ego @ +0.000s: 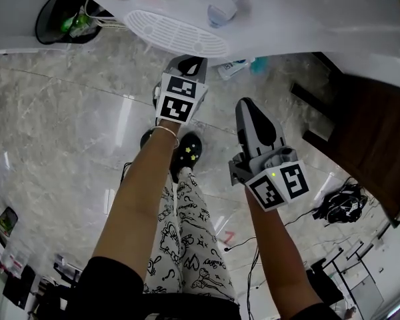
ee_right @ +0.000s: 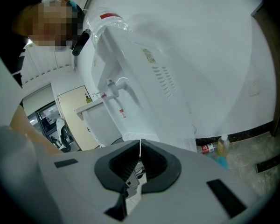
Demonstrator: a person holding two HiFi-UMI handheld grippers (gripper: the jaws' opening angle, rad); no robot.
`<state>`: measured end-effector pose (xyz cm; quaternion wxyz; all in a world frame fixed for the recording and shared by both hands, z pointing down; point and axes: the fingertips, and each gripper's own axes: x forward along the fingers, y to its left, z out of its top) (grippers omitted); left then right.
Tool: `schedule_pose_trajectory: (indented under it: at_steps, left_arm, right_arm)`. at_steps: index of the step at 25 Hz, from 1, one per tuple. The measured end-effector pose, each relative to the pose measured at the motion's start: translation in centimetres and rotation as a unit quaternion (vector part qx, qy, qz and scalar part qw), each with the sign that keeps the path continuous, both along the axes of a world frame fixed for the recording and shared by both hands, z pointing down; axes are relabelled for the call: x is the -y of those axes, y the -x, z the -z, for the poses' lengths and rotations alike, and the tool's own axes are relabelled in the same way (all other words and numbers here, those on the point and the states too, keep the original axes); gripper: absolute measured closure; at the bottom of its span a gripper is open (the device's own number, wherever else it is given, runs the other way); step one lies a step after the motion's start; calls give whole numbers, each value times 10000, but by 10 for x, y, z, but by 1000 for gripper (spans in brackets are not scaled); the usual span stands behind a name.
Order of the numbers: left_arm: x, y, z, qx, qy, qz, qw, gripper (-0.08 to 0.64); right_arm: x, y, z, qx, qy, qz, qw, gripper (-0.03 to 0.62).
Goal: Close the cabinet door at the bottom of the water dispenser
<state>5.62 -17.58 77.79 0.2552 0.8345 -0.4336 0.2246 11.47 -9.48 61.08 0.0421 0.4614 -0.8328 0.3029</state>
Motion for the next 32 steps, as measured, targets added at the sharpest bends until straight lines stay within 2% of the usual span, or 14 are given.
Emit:
schedule_pose_trajectory:
  at_steps: [3,6,10,13,17,20,25,28,32]
  left_arm:
    - [2,4,1,-38,24,109,9999,566]
    - [-7,8,7,-70,15,132,9999,566]
    - [-31,26,56,-348,-287,236,9987,566]
    - [-47,45,125,-528,-595,227,9966,566]
    - [-66,65,232,-351,-974,67,9946,566]
    - [-71,89,308,-371,-1198,241,9918,566]
    - [-82,136,426,-395,-1553,531,9856,566]
    - [-97,145,509,-346,-2045,223,9780,566]
    - [-119,150,593,-213,-2332,-112,9721,566]
  right_arm:
    - [-3,1,7,75,-13,-51,10000,575]
    - [-2,3,15,5,-182,114,9998,575]
    - [1,15,37,-53,-324,317,9990,575]
    - [1,29,79,-88,-536,510,9972,575]
    - [-9,54,155,-161,-981,1103,9889,575]
    - [-20,68,206,-145,-1203,1419,9824,575]
    - [-43,81,291,98,-1483,1434,9784,575]
    - [-45,82,359,492,-1606,1397,9758,575]
    - [-54,82,438,900,-2077,1400,9639,575]
